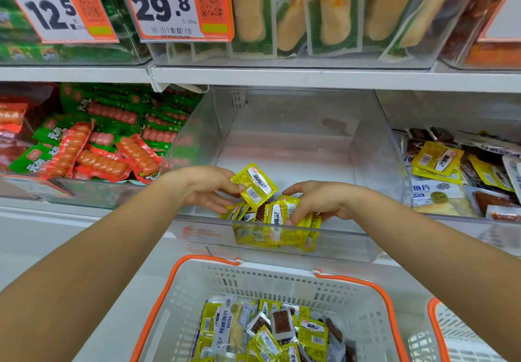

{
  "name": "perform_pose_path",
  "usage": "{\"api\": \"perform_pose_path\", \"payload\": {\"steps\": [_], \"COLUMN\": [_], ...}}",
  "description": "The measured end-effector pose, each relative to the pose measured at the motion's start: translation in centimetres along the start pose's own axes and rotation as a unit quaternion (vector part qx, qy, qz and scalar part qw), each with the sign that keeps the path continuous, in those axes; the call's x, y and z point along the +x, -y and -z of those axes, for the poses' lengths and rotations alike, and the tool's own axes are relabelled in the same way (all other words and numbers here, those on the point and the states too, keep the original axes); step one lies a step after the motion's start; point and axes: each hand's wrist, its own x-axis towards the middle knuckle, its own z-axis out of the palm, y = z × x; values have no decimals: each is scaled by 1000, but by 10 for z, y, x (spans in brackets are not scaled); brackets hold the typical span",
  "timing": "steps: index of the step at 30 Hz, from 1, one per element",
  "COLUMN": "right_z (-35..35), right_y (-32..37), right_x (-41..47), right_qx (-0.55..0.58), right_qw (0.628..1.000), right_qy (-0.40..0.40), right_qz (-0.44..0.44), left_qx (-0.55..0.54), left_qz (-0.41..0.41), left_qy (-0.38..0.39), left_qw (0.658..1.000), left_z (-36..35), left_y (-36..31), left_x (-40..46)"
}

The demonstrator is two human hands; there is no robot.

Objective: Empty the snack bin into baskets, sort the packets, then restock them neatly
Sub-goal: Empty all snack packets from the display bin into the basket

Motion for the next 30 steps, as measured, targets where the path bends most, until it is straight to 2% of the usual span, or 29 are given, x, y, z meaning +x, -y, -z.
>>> {"api": "perform_pose_path", "payload": {"steps": [2,4,6,9,11,14,18,25,28,30], "right_z": [0,0,0,1,1,0,-3,-12,-11,-12], "right_y": [0,0,1,0,-1,0,9,19,19,19], "right_x": [-1,0,0,0,0,-5,-9,1,2,-2], "right_qx": [4,5,2,0,-3,10,21,-16,1,-13], "right_qw": [1000,1000,1000,1000,1000,1000,997,999,998,996], "right_qy": [5,6,3,2,3,29,77,42,41,10], "right_qz": [2,3,4,4,3,7,9,8,43,83], "left_qx": [-53,-38,77,266,314,298,223,154,142,131], "left_qz": [-5,-4,-1,0,2,23,30,-8,-34,-72], "left_qy": [30,58,65,15,-8,5,28,47,18,-9], "left_qw": [998,998,995,964,949,954,974,987,989,989], "left_z": [2,0,-3,-12,-15,-15,-19,-20,-21,-25], "left_y": [1,0,-2,-6,-8,-8,-7,-2,-3,-5], "left_x": [-2,-5,-6,-8,-6,-2,6,7,1,-4]}}
